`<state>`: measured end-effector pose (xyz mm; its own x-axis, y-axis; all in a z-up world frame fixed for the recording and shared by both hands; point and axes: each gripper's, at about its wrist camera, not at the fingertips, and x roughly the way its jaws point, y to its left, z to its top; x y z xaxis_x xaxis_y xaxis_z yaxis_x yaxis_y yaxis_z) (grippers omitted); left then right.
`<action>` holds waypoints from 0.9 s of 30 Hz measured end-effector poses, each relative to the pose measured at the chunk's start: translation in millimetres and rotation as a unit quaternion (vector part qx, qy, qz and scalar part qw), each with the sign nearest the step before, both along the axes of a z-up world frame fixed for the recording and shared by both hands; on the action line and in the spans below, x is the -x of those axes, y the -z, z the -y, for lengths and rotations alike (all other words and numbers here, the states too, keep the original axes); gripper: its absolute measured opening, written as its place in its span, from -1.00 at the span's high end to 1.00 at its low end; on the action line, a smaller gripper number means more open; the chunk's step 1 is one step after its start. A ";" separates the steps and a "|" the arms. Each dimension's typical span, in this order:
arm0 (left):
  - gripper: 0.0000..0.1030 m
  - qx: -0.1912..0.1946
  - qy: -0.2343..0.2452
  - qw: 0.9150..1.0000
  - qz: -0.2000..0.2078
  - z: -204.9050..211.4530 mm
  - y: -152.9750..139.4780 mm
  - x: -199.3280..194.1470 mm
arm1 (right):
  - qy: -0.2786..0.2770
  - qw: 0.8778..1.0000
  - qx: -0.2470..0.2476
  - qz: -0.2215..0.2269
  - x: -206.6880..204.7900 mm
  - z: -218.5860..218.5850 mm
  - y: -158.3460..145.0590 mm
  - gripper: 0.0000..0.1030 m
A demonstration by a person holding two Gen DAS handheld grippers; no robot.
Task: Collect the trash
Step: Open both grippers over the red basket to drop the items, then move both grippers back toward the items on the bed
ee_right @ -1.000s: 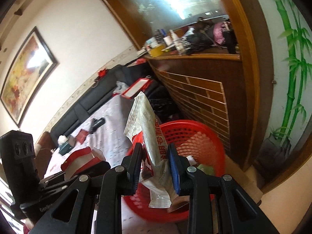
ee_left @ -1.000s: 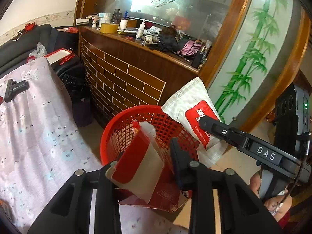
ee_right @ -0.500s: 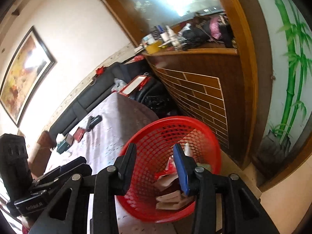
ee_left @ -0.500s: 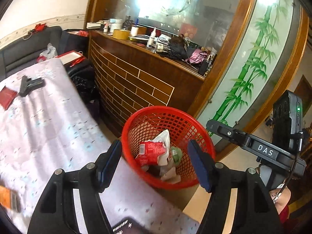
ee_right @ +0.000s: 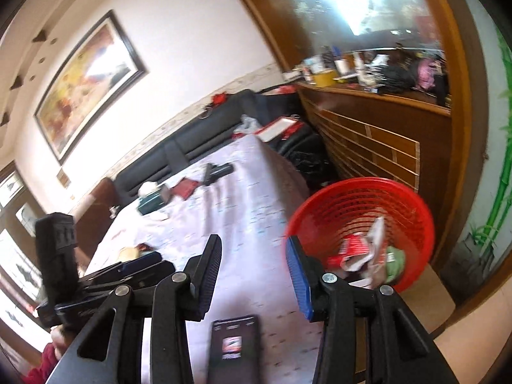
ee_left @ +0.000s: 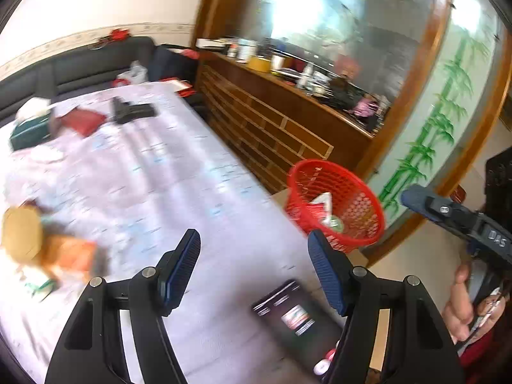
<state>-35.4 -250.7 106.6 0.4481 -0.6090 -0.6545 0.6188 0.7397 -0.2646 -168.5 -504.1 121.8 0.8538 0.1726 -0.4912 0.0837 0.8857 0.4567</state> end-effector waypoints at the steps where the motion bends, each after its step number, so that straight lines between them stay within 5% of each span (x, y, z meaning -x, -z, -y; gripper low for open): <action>1: -0.33 0.001 -0.011 1.000 -0.001 -12.8 1.5 -0.3 | -0.011 1.000 0.003 0.002 0.4 -9.0 -2.2 0.12; 13: -0.33 0.017 -0.159 0.986 -0.056 -154.5 37.9 -20.7 | -0.130 0.991 0.012 -0.024 -26.1 -106.7 11.8 0.03; 27: -0.37 -0.002 -0.106 0.990 -0.094 -136.7 82.0 -73.8 | -0.130 0.990 0.001 -0.046 -38.5 -110.6 25.1 0.03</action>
